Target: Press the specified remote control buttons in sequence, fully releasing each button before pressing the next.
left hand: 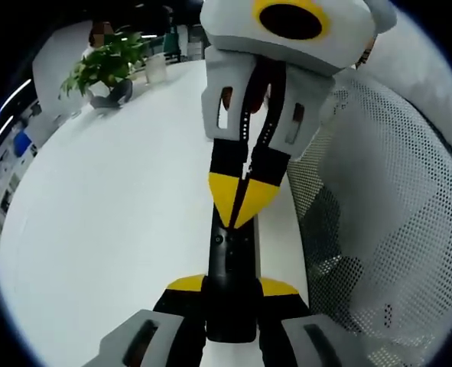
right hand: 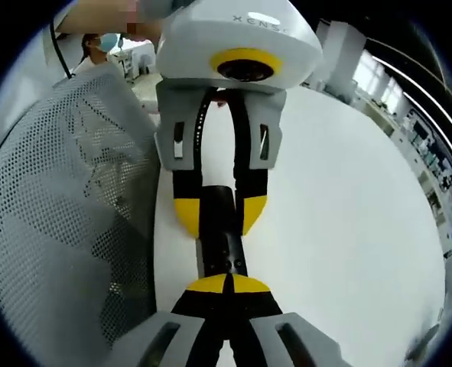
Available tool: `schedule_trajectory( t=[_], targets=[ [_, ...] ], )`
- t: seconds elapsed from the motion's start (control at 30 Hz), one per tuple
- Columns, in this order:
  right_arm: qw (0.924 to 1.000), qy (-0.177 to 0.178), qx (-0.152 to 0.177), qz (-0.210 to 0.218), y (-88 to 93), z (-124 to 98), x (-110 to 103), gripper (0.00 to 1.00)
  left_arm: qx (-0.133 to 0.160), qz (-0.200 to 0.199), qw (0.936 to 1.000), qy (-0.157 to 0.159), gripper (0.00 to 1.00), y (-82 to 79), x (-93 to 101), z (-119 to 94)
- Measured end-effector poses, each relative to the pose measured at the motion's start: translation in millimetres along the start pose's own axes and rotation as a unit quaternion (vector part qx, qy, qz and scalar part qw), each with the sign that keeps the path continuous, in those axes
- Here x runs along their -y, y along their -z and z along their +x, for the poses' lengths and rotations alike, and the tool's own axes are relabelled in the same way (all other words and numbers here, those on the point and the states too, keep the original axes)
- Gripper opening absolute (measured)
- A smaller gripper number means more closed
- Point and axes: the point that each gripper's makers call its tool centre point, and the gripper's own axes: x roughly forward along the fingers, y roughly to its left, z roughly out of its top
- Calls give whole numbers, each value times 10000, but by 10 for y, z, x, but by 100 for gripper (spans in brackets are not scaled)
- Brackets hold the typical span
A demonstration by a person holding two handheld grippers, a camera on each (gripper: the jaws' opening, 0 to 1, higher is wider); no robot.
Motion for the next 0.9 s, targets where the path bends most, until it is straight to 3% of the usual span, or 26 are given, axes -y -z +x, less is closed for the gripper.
schedule_trajectory(
  t=[0.13,0.47,0.63,0.73,0.9],
  targets=[
    [9996,-257,65,-75,-55,45,-110,0,-35,19,10000,-4,22,-1,4,2],
    [9953,-270,-247,-892,-71,73,-144,0,-12,11,10000,-11,22,2,3,6],
    [9935,-341,-324,-1032,-95,87,-175,0,-28,28,10000,1,22,4,4,6],
    [9891,-284,-384,-1394,-90,107,-191,0,-62,57,10000,14,22,5,4,8],
    [9931,-261,-251,-1111,-95,89,-179,0,-99,82,9999,18,22,2,3,10]
  ],
)
